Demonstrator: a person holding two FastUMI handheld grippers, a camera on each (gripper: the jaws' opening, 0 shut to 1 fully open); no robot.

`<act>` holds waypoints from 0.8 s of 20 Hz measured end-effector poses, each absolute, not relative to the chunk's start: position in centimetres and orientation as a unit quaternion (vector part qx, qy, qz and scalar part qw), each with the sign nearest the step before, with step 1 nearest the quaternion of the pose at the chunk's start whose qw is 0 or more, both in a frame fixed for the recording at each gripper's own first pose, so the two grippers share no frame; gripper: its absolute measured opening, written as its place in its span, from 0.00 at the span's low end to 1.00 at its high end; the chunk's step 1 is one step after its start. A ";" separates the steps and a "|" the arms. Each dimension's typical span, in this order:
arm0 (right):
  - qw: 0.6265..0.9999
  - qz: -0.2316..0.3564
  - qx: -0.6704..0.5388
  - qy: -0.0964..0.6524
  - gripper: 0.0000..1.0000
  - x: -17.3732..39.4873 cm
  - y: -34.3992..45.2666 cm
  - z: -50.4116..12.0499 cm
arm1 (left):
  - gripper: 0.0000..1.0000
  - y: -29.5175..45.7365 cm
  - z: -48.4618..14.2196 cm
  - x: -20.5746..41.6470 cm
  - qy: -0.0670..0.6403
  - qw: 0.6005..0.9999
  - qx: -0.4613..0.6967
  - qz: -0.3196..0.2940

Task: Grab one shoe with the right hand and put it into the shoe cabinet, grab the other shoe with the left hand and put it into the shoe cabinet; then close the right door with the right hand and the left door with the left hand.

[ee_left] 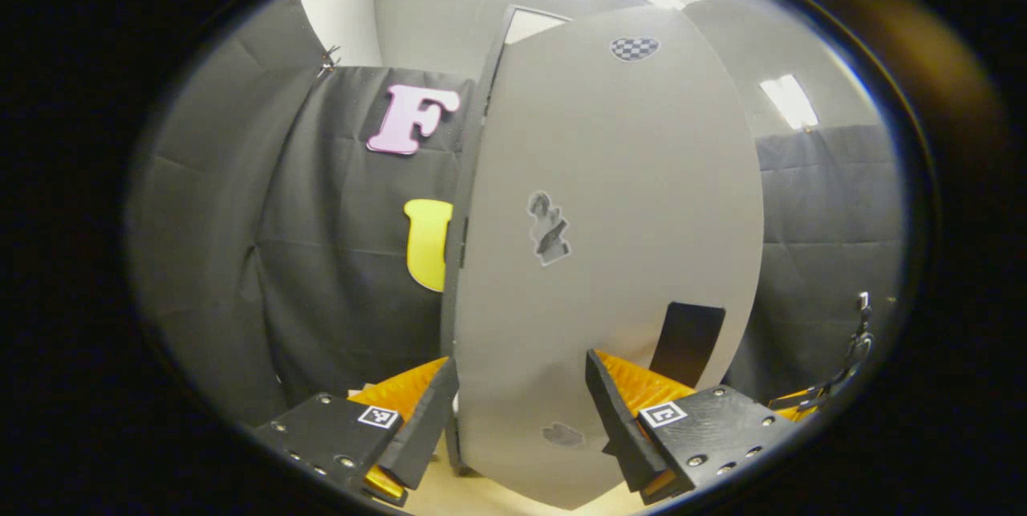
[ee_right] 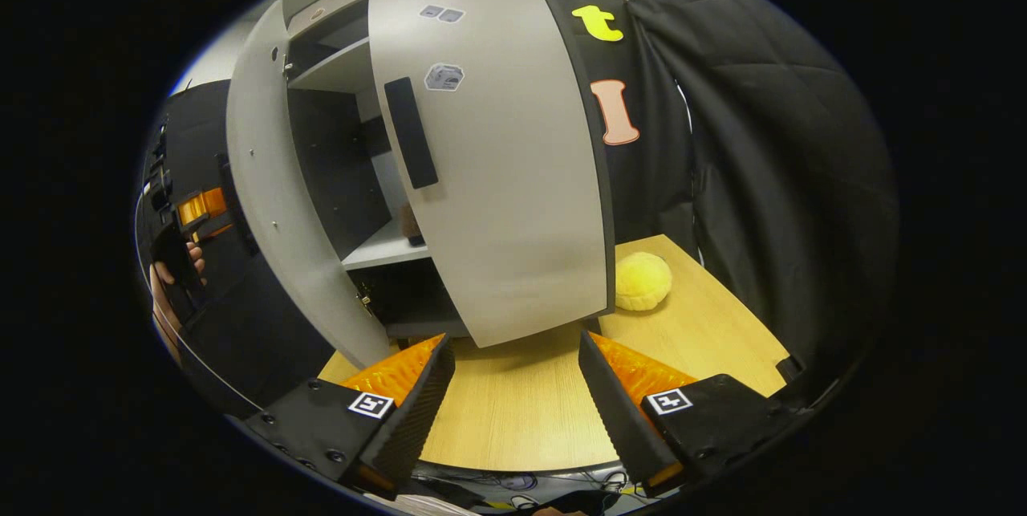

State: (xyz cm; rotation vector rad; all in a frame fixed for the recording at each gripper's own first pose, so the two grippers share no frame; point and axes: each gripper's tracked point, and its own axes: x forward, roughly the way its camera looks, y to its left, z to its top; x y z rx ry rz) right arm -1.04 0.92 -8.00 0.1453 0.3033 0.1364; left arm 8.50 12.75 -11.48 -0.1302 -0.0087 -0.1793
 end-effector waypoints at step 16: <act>0.993 0.051 0.068 0.082 0.98 -0.2 -1.1 -3.2 | 0.87 7.7 -10.2 7.9 -0.011 0.996 -0.019 -0.089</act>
